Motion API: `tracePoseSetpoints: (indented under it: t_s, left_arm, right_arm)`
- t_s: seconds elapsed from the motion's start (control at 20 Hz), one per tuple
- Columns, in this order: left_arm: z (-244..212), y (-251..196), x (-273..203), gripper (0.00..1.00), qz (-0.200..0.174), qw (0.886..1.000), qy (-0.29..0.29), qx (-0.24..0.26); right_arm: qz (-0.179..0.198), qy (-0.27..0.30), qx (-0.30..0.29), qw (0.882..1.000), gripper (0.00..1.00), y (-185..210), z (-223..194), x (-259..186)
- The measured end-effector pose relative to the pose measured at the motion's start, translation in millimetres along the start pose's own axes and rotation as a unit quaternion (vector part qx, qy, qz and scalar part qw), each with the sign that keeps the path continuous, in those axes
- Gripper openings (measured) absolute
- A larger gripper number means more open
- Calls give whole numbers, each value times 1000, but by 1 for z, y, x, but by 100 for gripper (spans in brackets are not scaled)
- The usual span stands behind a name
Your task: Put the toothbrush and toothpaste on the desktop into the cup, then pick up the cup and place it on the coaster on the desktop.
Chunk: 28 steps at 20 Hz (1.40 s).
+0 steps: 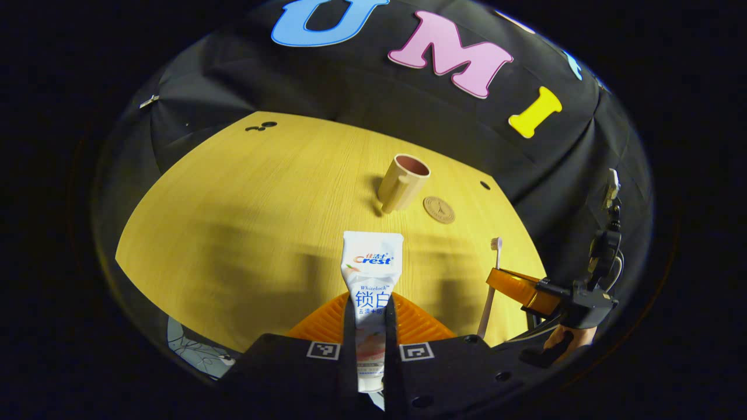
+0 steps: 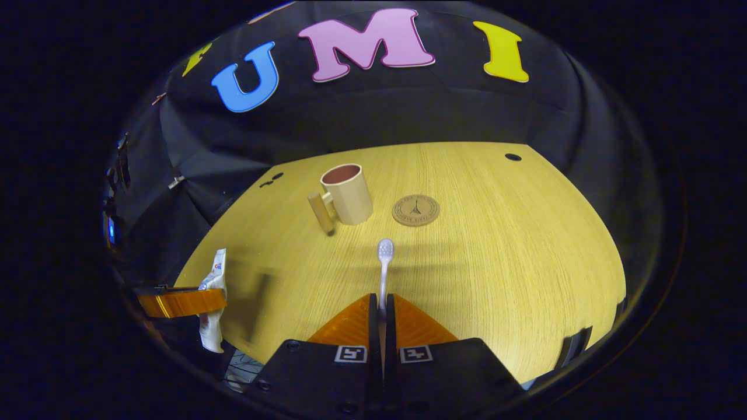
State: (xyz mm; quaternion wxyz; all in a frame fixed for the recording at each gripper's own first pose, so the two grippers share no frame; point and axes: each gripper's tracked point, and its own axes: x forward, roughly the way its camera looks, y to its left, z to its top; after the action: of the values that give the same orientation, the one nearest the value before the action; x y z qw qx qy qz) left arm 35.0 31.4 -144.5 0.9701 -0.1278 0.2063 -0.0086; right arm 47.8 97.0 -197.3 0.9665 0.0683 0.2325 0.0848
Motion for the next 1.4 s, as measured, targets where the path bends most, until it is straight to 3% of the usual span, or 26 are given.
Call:
tracePoseSetpoints:
  t_s: [0.1,0.3,0.35,0.7,1.15,1.25,1.4]
  left_arm:
    - [26,-17,3,17,-31,999,-30,-1]
    - [85,-42,16,27,-70,991,-108,20]
    - [99,-52,22,23,-84,988,-127,23]
    - [198,-94,49,22,-143,956,-256,19]
    - [249,-109,112,22,-151,924,-348,48]
    - [255,-108,129,22,-140,921,-359,55]
    - [253,-100,158,23,-126,926,-353,52]
  right_arm:
    - [16,-29,1,999,5,2,22,-2]
    - [37,-99,-13,994,6,-1,66,-8]
    - [40,-111,-15,993,6,-1,72,-7]
    - [72,-146,-27,986,6,-2,88,9]
    - [96,-167,-45,980,6,-9,85,35]
    - [97,-164,-51,980,6,-10,79,42]
    - [103,-159,-49,981,6,-12,75,45]
